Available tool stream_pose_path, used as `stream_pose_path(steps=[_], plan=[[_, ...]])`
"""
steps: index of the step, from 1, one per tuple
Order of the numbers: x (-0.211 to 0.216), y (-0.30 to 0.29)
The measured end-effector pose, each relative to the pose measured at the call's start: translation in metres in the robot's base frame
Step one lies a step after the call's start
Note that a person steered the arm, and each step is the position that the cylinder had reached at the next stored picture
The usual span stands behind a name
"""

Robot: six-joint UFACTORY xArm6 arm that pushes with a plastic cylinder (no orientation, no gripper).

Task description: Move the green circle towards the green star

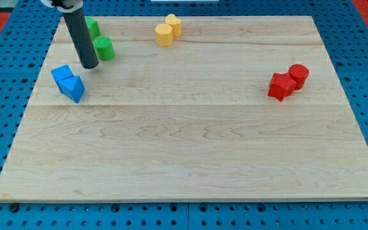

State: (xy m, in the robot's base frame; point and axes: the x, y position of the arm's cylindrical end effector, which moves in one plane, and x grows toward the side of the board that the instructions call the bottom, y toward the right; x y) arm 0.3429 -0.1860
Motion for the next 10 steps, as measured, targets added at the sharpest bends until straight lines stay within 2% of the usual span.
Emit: stream_pose_path(steps=[2,5,7,8,10], plan=[[-0.001,0.024],[-0.047,0.032],[-0.054,0.037],[-0.057,0.072],[-0.097,0.119]])
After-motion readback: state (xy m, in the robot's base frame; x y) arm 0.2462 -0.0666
